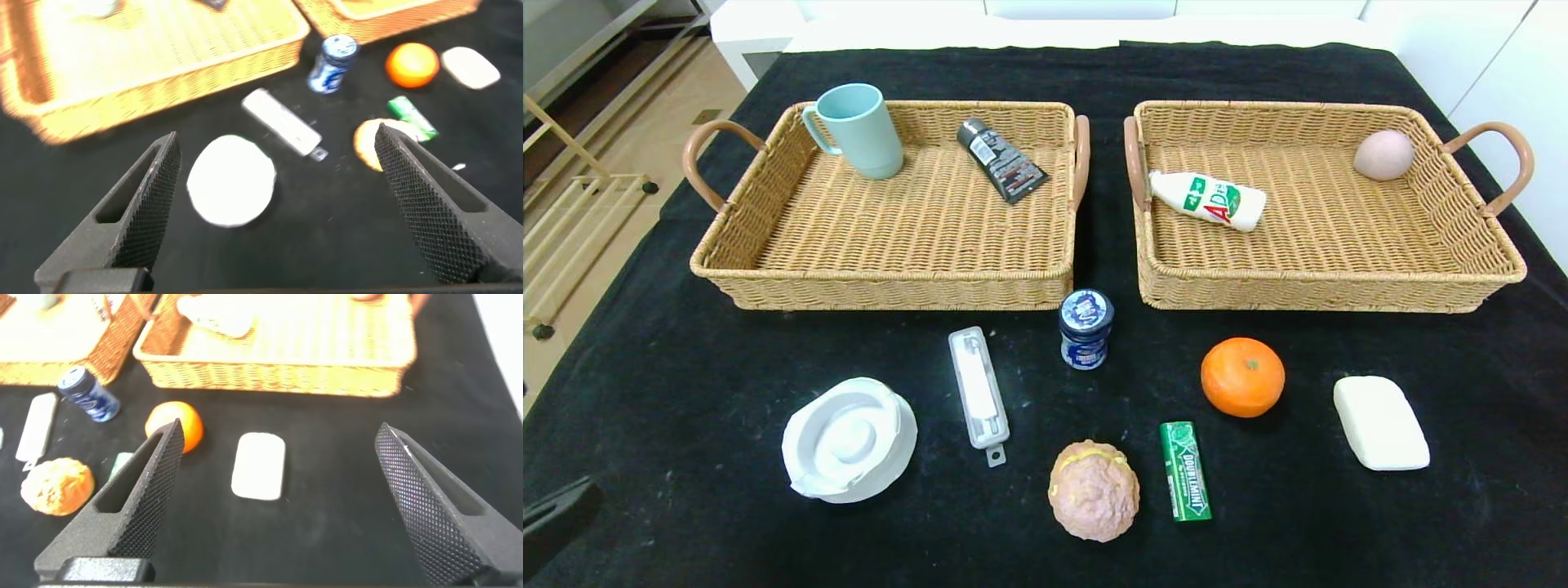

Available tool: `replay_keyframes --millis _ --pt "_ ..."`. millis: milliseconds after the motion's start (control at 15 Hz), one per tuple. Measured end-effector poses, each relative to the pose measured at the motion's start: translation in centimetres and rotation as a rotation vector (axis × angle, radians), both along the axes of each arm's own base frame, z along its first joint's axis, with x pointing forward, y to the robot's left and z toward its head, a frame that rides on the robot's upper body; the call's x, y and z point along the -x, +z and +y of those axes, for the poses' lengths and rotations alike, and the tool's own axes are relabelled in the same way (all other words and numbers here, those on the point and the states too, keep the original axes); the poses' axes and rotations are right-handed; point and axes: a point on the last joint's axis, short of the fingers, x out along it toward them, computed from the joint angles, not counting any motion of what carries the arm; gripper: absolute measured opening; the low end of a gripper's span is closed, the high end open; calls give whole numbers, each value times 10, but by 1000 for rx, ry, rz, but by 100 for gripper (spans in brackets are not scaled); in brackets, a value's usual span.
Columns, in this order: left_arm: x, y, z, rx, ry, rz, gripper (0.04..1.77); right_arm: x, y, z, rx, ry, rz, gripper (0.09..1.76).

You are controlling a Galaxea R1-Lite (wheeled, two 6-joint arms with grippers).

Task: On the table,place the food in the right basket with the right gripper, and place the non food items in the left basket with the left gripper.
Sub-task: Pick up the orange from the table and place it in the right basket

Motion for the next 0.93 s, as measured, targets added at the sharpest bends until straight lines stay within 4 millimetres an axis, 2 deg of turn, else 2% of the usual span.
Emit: replay_keyframes --millis 200,400,667,933 --pt "-22 13 -11 -16 -151 48 172 -14 11 4 30 63 23 171" --pt "-40 14 -28 -37 -300 107 172 -26 12 7 47 106 62 171" --pt "-60 17 -50 -63 -406 165 172 -38 12 12 70 153 102 171" --pt "-72 18 -66 -86 -472 200 172 -52 15 22 81 234 146 171"
